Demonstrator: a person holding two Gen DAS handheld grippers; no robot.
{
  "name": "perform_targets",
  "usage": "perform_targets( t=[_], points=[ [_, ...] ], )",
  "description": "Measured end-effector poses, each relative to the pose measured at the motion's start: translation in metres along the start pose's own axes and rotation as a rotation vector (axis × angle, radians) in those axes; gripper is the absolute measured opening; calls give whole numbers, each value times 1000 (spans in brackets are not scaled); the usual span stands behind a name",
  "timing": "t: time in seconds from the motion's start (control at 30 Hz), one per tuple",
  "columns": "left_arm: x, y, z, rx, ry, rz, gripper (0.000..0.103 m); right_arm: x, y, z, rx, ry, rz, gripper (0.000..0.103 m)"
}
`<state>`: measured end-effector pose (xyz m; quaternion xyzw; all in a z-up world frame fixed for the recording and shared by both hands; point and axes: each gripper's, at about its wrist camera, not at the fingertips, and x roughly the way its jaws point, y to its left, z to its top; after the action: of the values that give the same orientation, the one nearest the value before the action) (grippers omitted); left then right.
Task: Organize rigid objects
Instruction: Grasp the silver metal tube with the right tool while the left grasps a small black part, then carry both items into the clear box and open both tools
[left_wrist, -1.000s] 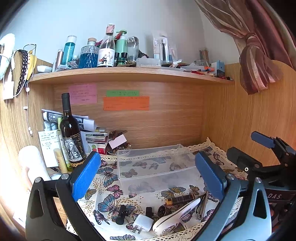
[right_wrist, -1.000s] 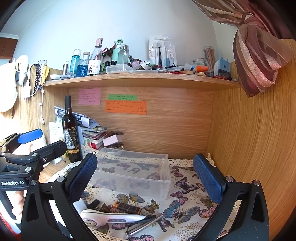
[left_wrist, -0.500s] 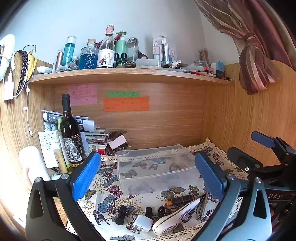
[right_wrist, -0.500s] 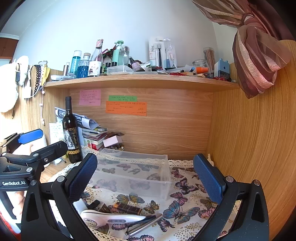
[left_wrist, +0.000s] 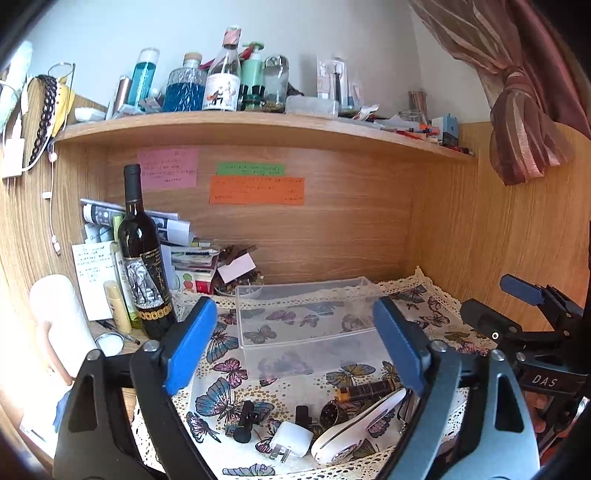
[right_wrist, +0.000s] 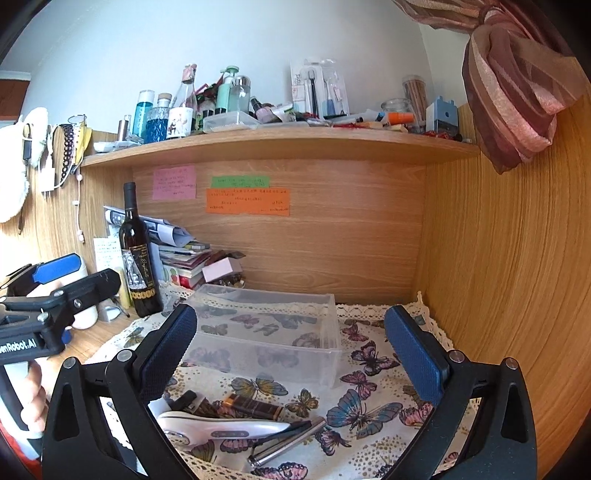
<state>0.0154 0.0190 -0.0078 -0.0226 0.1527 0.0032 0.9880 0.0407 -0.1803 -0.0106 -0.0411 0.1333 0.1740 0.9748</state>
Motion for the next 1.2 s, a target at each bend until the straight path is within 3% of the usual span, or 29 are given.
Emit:
perform_targets(
  t=[0.1, 0.17, 0.23, 0.4, 0.63, 0.8, 1.03, 1.2],
  points=[
    [13, 14, -10, -67, 85, -17, 73, 14, -9, -10, 26, 77, 0, 86],
    [23, 23, -17, -58, 92, -6, 66, 22, -15, -17, 44, 126, 8, 79],
    [32, 31, -28, -78, 159, 1, 62, 31, -20, -26, 62, 178, 12, 71],
    [51, 46, -55, -81, 273, 26, 54, 47, -24, -48, 68, 282, 11, 61],
    [67, 68, -90, -83, 425, 45, 51, 67, -24, -83, 103, 428, 29, 60],
    [72, 69, -107, -60, 480, 44, 51, 73, -24, -101, 144, 504, 56, 60],
    [92, 63, -112, -61, 529, 10, 51, 88, -13, -113, 139, 559, 73, 60],
    [109, 57, -111, -36, 559, -7, 51, 90, -13, -115, 119, 551, 58, 57]
  ],
)
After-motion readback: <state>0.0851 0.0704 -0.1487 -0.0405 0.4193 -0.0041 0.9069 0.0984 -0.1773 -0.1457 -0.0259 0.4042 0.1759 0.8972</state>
